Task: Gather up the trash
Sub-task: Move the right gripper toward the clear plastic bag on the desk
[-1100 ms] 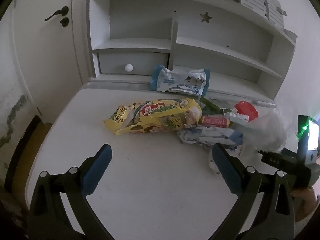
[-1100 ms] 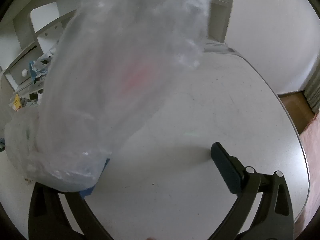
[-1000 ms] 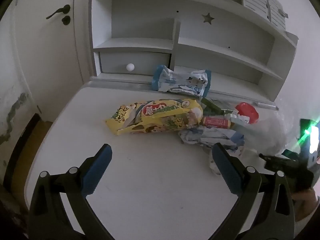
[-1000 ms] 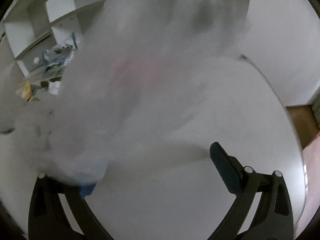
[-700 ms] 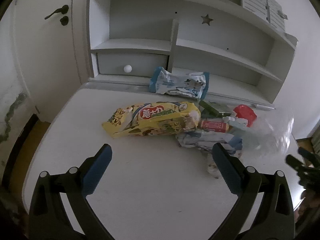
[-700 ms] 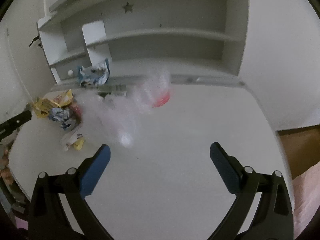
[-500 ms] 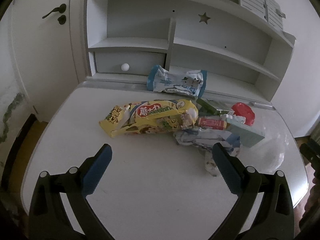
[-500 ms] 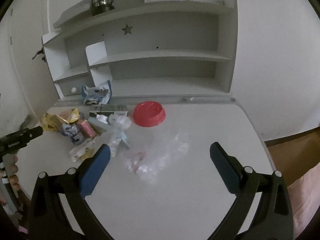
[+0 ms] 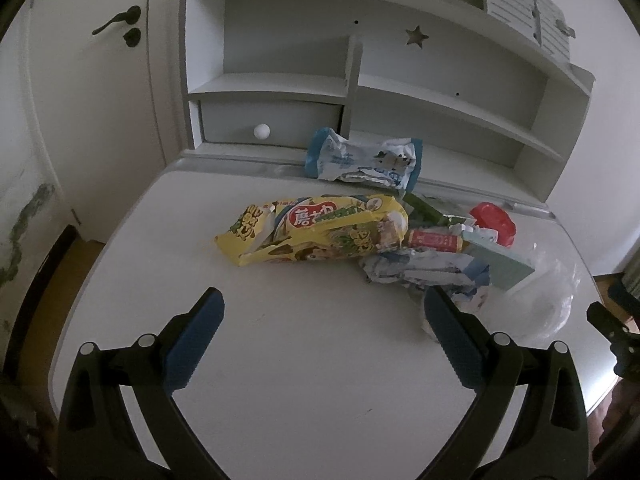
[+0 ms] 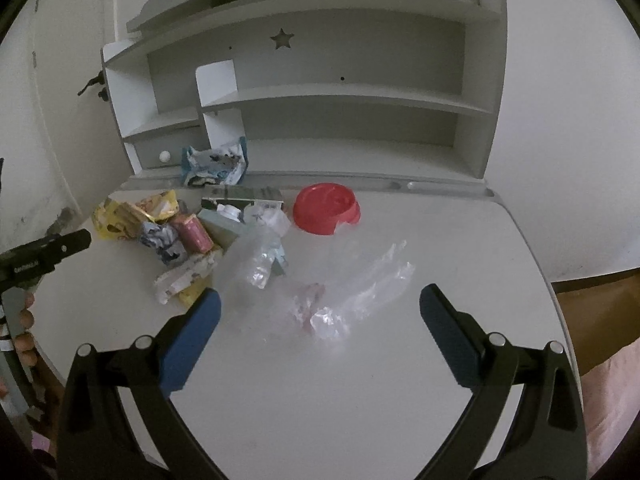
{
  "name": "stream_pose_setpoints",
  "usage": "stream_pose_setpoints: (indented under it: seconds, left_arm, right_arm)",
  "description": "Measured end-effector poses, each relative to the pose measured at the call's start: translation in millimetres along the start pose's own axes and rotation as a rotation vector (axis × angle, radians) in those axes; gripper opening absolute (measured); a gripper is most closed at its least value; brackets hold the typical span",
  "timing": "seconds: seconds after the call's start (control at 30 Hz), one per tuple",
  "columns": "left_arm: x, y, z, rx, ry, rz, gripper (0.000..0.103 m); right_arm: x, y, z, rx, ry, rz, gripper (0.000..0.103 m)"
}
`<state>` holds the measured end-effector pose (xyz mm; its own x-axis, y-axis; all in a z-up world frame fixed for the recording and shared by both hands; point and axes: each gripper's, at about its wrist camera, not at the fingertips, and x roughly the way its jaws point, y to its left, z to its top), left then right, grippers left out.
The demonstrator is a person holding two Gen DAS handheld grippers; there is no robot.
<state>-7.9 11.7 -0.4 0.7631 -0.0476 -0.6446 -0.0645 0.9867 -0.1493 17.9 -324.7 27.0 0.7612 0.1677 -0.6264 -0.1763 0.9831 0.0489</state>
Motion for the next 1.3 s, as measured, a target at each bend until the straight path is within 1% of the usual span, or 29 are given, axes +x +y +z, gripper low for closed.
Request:
stream_pose_setpoints:
  seconds: [0.33, 0.47, 1.1, 1.3]
  left_arm:
    - [4, 7, -4, 0.007, 0.005, 0.021, 0.098]
    - [5, 7, -5, 0.002, 0.024, 0.02, 0.098]
    - [12, 8, -7, -0.003, 0.084, 0.023, 0.098]
    - [13, 7, -9, -0.004, 0.082, 0.024, 0.098]
  right_arm:
    - [8, -1, -6, 0.013, 0.029, -0.003, 0.096]
    - [11, 1, -8, 0.006, 0.042, 0.001, 0.096]
    - [14, 3, -11, 0.01, 0.059, 0.008, 0.096]
    - [14, 2, -12, 0.01, 0.061, 0.011, 0.096]
